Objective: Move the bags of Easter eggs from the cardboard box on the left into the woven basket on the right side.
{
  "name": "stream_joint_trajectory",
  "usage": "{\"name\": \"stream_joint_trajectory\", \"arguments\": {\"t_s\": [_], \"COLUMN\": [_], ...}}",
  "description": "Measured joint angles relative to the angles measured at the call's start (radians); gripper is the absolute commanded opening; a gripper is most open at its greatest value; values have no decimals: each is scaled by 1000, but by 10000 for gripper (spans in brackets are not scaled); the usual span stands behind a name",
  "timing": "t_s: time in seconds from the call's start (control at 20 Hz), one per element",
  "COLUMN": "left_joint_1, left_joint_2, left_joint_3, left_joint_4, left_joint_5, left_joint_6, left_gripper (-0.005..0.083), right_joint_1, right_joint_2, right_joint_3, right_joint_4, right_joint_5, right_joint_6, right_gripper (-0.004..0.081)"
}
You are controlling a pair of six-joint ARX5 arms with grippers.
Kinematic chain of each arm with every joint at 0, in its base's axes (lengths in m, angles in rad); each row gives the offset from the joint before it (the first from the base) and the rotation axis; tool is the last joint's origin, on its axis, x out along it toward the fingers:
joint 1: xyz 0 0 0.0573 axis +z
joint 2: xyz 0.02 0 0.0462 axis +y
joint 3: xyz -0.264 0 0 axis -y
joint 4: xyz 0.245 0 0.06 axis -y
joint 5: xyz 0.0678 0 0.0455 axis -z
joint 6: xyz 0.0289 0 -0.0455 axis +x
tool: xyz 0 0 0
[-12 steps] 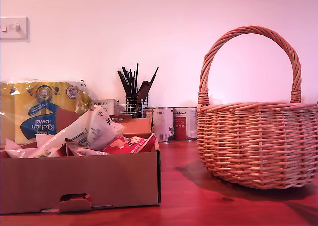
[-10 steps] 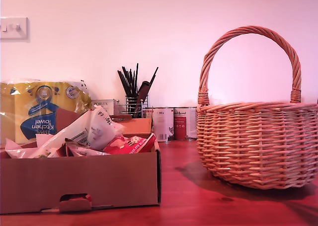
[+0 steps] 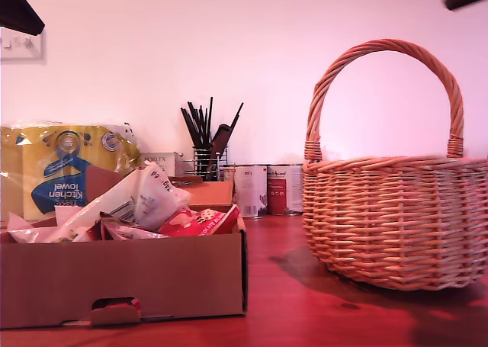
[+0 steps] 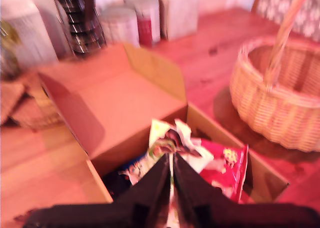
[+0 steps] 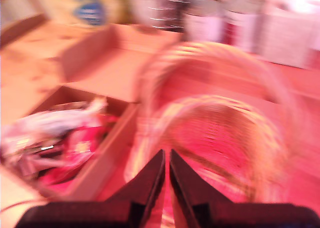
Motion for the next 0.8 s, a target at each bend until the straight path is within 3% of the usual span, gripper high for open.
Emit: {"name": "stream_joint_trajectory", "arguments": {"t_s": [0.2, 0.3, 0.35, 0.45, 0.65, 0.7, 0.8], "left_joint_1": [0, 0, 0, 0, -10, -10, -10], "left_joint_2": [21, 21, 25, 69, 229, 262, 318], "left_joint_3": [54, 73, 73, 73, 72, 72, 73], "left_joint_4": [-40, -59, -76, -111, -119, -101, -30], "left_joint_5": [119, 161, 169, 183, 204, 203, 200], "left_joint_6": [147, 300, 308, 465, 589, 593, 608], "left_gripper": [-24, -24, -24, -24, -7, 120, 534], "right_joint_1": [138, 199, 221, 232, 231, 231, 231], "right_joint_2": [42, 47, 47, 33, -24, -37, -59], "right_joint_3": [0, 0, 0, 0, 0, 0, 0], "right_joint_4": [-3, -30, -44, -96, -192, -211, -245], "right_joint_5": [-2, -3, -3, -3, -2, -2, 0], "right_joint_6": [-2, -1, -1, -1, -3, -11, -25], "right_gripper": [-13, -13, -13, -13, -13, -13, -13]}}
